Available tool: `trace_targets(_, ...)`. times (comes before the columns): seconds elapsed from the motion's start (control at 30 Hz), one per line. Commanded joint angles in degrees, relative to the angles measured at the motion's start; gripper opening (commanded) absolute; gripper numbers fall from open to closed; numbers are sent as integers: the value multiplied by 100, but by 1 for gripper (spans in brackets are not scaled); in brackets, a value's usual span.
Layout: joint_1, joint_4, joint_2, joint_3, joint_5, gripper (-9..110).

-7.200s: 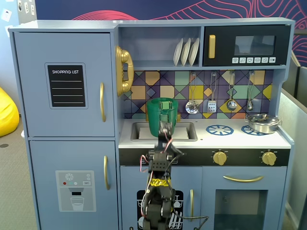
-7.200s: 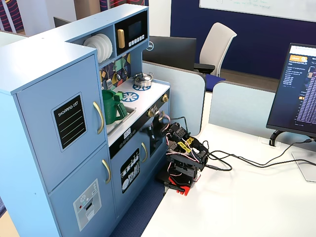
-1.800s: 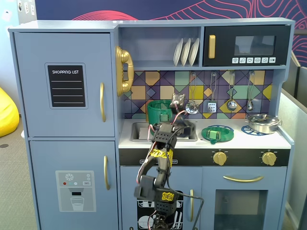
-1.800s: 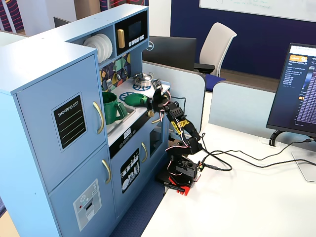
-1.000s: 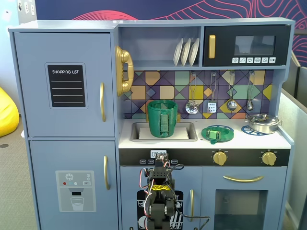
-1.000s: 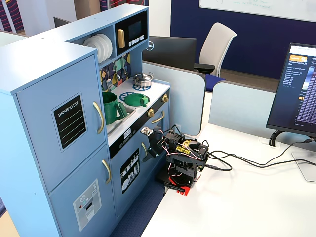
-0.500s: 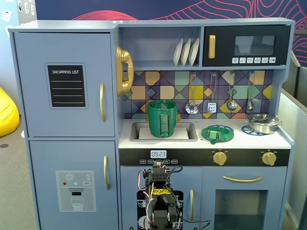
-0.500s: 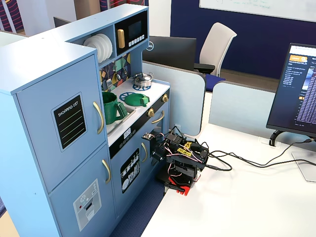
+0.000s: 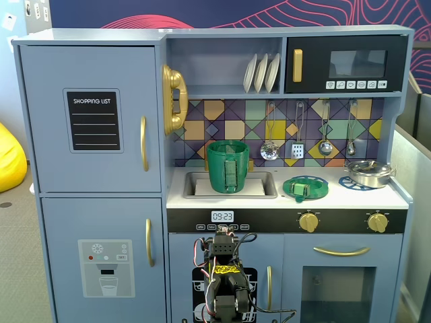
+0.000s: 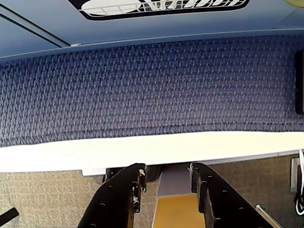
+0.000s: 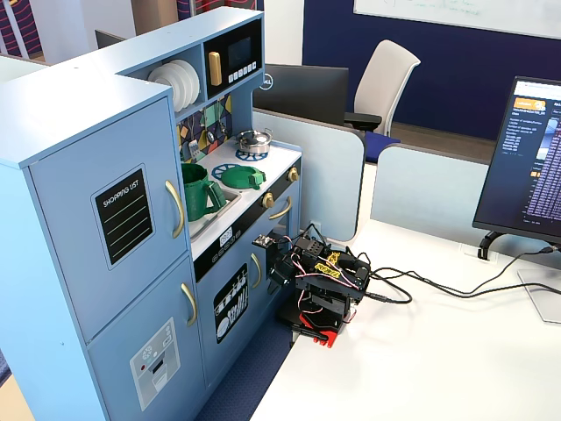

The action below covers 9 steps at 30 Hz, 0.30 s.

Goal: Take off the lid from the green recipient and place it on the counter

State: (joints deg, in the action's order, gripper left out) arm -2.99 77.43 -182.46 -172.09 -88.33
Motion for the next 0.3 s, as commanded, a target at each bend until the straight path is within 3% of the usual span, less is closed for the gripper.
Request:
trace_targets(0.0,123,1028,35,35,167,1)
trace_targets(0.27,167,1028,35,35,176,1)
